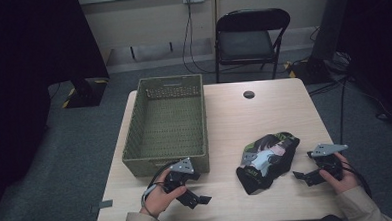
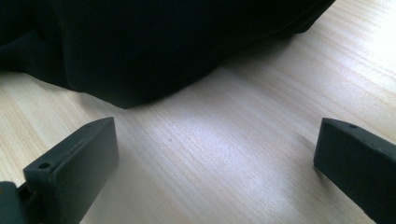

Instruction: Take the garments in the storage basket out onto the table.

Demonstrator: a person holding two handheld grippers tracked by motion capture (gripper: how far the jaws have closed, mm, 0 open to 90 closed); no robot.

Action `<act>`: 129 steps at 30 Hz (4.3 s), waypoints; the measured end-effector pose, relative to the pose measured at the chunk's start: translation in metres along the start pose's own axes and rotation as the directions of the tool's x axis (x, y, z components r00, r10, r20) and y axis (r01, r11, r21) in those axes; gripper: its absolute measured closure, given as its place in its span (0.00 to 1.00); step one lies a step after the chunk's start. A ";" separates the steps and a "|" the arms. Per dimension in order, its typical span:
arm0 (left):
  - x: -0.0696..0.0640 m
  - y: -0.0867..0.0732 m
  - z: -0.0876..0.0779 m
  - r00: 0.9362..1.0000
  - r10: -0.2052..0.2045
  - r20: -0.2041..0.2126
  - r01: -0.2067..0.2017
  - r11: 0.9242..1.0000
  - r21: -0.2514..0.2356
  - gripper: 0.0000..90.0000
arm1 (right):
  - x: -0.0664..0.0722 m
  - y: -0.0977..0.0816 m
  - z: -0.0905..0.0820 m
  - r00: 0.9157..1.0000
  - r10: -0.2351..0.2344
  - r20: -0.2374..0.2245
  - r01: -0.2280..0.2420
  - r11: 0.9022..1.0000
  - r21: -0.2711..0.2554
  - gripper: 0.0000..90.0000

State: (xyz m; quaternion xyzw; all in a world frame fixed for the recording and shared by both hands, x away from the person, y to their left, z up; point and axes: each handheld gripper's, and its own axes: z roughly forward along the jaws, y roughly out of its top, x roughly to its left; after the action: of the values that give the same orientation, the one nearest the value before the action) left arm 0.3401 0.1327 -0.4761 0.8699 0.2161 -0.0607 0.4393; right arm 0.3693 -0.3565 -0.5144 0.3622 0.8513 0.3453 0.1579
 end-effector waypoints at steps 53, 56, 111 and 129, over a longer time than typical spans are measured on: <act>0.023 -0.033 -0.047 0.992 -0.027 -0.123 0.025 1.000 -0.017 0.03 | 0.000 0.000 0.000 1.000 0.000 0.000 0.000 1.000 0.000 0.00; 0.024 -0.034 -0.050 0.992 -0.030 -0.126 0.027 0.999 -0.027 0.03 | 0.000 0.000 0.000 1.000 0.000 0.000 0.000 1.000 0.000 0.00; 0.045 -0.076 -0.078 0.968 -0.116 -0.224 0.125 0.992 0.024 0.03 | 0.000 0.000 0.000 1.000 0.000 0.000 0.000 1.000 0.000 0.00; 0.049 -0.086 -0.076 0.945 -0.062 -0.322 0.102 0.989 0.110 0.03 | 0.000 0.000 0.000 1.000 -0.001 0.000 0.001 1.000 0.000 0.00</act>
State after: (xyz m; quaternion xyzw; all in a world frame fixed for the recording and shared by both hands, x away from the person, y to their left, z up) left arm 0.3407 0.2535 -0.5083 0.8842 0.3159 0.0487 0.3406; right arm 0.3693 -0.3565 -0.5144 0.3619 0.8513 0.3453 0.1581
